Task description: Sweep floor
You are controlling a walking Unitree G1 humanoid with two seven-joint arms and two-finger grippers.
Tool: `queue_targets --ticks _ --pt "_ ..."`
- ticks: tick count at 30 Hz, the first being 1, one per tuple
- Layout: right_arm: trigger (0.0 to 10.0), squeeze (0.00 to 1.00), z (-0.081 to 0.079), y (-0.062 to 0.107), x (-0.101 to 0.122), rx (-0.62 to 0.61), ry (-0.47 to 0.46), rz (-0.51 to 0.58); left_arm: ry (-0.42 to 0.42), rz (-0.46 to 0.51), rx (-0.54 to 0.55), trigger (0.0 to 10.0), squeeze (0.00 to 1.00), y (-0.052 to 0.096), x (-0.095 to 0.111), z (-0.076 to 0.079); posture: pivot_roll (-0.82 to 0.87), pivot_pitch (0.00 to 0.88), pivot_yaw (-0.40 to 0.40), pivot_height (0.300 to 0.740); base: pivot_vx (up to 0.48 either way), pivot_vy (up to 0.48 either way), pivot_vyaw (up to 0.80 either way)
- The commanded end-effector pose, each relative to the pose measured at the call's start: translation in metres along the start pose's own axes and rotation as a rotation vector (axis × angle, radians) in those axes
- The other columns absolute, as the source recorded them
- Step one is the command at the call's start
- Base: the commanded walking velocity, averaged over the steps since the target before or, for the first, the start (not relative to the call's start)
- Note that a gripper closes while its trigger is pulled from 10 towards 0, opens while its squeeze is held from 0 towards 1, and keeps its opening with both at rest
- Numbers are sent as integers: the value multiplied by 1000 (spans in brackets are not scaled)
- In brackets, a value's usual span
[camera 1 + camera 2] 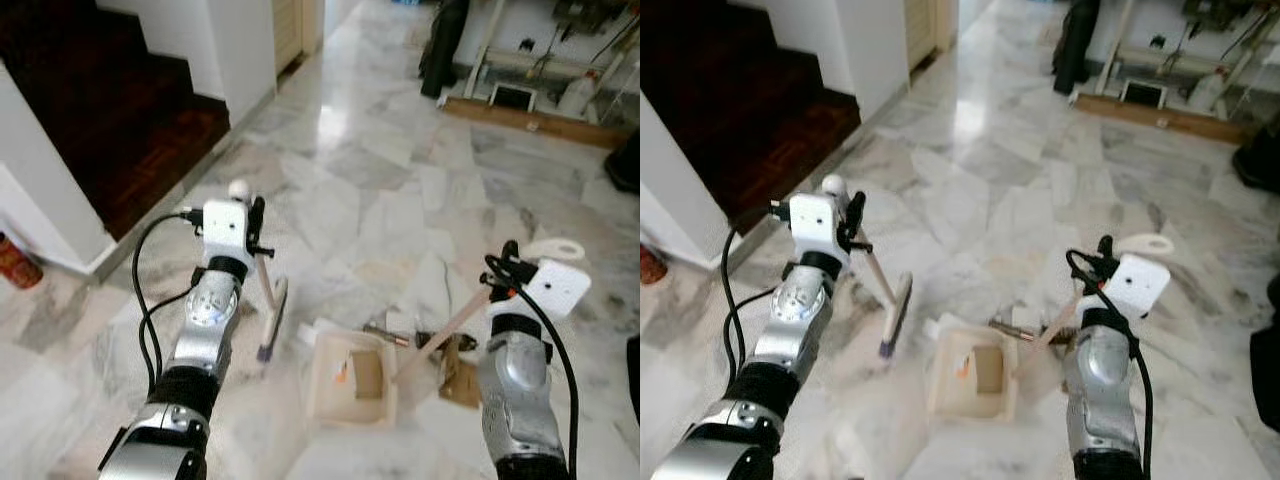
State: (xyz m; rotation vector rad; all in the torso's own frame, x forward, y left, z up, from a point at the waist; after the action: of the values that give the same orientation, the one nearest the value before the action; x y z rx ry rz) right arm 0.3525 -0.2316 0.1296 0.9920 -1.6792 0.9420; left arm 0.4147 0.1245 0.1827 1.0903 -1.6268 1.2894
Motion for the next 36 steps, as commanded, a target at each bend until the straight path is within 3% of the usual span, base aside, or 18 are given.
queue_targets --ticks 1,7,36 --pt "10000 0 0 -1 14 -4 -26 44 11 46 9 10000 0 -3 13 -2 32 108 -20 740 -266 0 0" --pt "10000 0 1 0 10 -11 -37 21 9 42 14 10000 0 -2 12 -4 34 112 -26 740 -273 0 -529" --pt "10000 0 -6 -4 13 11 -23 23 5 42 35 10000 0 -2 13 -10 41 123 -37 740 -280 0 0"
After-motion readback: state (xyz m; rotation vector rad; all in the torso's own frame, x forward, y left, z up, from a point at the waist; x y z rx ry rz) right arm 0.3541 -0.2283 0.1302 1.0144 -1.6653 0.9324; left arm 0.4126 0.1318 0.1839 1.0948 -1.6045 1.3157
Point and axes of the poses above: a point about 5 cm out from each wrist's last joint towards the gripper, its own y axis pointing back from the gripper into the wrist, its own x axis along the axis of the wrist's last joint, z = x × y, the point moved 6 cm from there along -y, pointing out of the wrist towards the gripper, and after that the axes turned 7 degrees about -y, right-handed, at the moved point
